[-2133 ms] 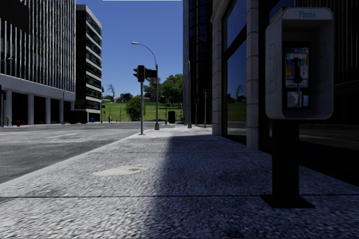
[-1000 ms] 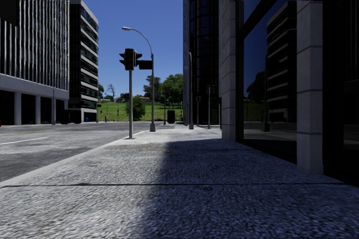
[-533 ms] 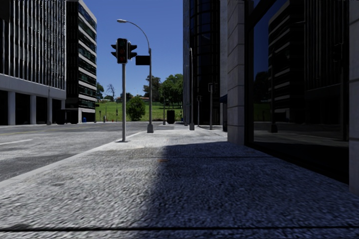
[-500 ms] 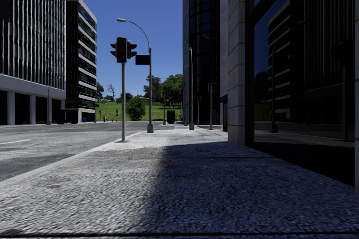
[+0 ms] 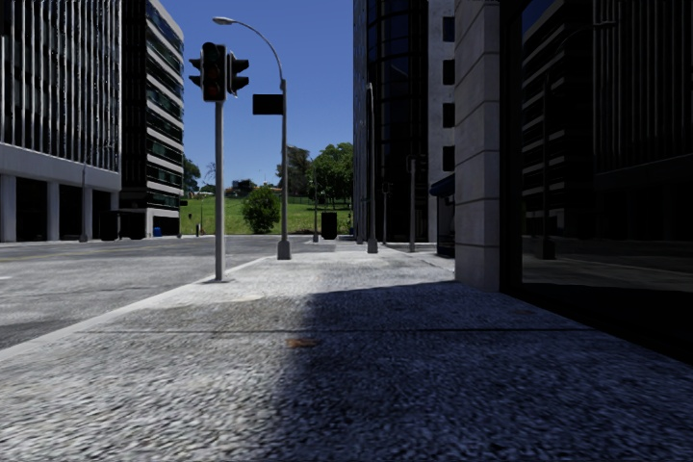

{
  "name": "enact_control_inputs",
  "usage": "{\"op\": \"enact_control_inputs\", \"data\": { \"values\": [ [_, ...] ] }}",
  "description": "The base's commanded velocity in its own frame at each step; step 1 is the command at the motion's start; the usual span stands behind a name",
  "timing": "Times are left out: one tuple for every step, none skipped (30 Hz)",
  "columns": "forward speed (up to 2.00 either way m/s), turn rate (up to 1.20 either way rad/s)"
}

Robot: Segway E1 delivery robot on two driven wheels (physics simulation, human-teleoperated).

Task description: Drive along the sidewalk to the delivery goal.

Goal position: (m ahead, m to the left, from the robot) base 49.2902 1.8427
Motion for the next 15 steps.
{"op": "enact_control_inputs", "data": {
  "values": [
    [2.00, 0.00],
    [2.00, 0.00],
    [2.00, 0.00],
    [2.00, 0.00],
    [2.00, 0.00],
    [2.00, 0.00],
    [2.00, 0.00],
    [2.00, 0.00],
    [2.00, 0.00],
    [2.00, 0.00],
    [2.00, 0.00],
    [2.00, 0.00],
    [2.00, 0.00],
    [2.00, 0.00],
    [2.00, -0.03]
  ]
}}
